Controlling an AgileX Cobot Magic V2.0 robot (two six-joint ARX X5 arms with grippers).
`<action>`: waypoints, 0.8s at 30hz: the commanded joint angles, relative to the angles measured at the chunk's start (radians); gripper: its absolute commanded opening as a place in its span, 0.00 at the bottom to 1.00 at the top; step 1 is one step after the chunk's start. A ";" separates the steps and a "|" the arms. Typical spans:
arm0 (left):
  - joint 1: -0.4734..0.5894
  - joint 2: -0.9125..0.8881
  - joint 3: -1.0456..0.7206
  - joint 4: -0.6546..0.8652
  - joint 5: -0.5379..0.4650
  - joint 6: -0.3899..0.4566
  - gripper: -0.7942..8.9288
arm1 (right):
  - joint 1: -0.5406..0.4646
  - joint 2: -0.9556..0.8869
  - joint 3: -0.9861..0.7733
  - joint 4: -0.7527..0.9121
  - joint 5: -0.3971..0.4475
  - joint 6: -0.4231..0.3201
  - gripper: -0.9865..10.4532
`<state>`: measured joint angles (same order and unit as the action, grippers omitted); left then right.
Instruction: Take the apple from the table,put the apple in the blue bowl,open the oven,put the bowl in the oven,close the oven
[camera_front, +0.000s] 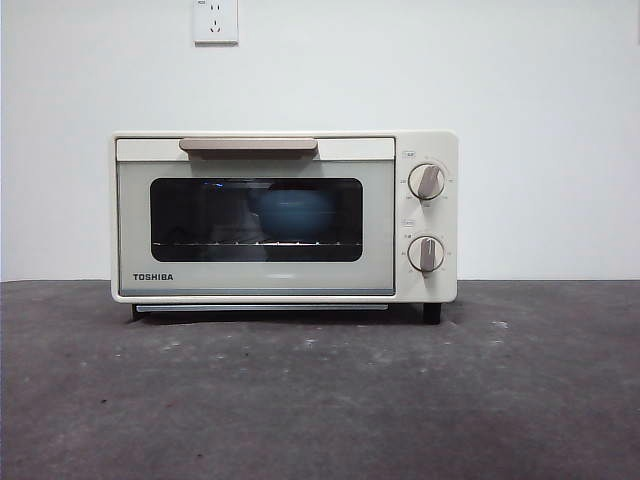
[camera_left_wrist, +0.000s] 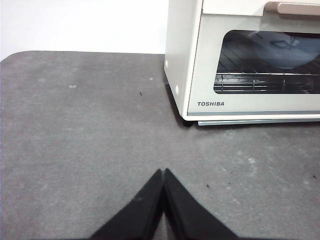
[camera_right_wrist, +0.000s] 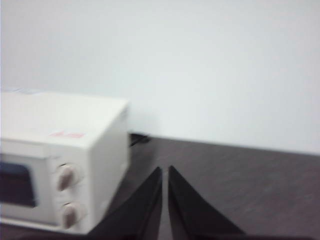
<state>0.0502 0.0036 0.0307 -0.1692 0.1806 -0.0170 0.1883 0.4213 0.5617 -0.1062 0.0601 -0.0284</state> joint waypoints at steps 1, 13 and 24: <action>0.003 0.000 -0.024 0.005 -0.002 -0.003 0.09 | -0.067 -0.038 -0.047 0.010 -0.021 -0.053 0.09; 0.003 0.000 -0.024 0.005 -0.002 -0.003 0.09 | -0.171 -0.247 -0.399 0.242 -0.040 -0.021 0.09; 0.003 0.000 -0.024 0.005 -0.002 -0.003 0.09 | -0.171 -0.358 -0.552 0.220 -0.034 0.041 0.09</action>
<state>0.0502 0.0036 0.0307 -0.1692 0.1806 -0.0170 0.0185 0.0677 0.0158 0.1078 0.0254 -0.0185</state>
